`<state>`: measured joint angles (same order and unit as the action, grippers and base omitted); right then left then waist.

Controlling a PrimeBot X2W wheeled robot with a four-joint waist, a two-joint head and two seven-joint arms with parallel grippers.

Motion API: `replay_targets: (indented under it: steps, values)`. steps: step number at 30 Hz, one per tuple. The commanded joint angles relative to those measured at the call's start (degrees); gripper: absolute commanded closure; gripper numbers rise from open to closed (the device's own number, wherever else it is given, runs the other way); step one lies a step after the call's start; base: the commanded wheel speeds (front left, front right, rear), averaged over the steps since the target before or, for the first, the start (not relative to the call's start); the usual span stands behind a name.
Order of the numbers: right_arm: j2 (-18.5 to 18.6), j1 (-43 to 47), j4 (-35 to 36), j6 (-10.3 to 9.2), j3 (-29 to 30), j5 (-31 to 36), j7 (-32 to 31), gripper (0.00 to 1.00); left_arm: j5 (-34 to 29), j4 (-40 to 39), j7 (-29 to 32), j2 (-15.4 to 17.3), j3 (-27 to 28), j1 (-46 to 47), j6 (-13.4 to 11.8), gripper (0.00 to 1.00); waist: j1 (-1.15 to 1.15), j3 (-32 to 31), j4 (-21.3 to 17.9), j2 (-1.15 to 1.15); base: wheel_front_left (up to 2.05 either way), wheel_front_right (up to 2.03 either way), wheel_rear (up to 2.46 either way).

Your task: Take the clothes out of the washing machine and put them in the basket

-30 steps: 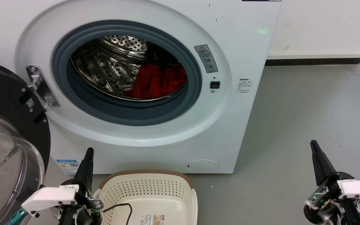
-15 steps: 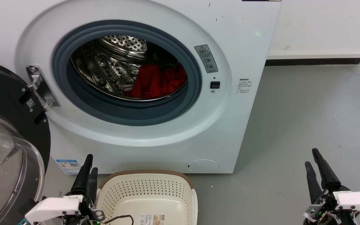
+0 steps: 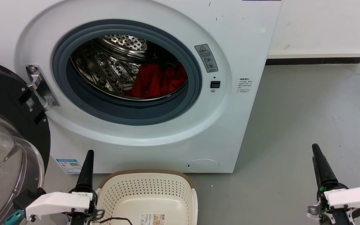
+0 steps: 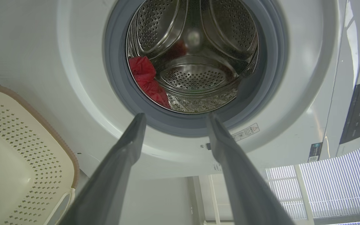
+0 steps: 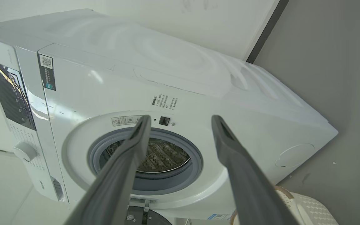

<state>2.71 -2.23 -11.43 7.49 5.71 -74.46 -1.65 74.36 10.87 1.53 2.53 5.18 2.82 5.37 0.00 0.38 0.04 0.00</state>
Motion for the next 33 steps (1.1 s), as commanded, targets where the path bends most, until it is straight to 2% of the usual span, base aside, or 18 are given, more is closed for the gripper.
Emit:
replay_targets:
  steps: [1,17,33]
  values:
    - [0.2,-0.6,1.9,0.00,-0.3,3.3,0.7,0.00,-3.0,-1.6,-0.7,0.2,-0.5,0.4,-0.3,0.00,0.00,0.0,0.0,0.00,0.00,0.00,0.00]
    - [0.2,1.7,7.1,0.00,-3.1,25.9,4.3,0.00,-20.9,-4.9,-4.3,0.2,-3.3,-1.1,-3.5,0.00,0.00,0.1,0.1,0.00,0.00,0.00,0.00]
    - [0.2,3.3,9.9,0.00,-4.0,39.5,7.2,0.00,-33.5,-7.2,-7.2,0.6,-4.9,-2.4,-5.2,0.00,0.00,0.3,0.2,0.00,0.00,0.00,0.00]
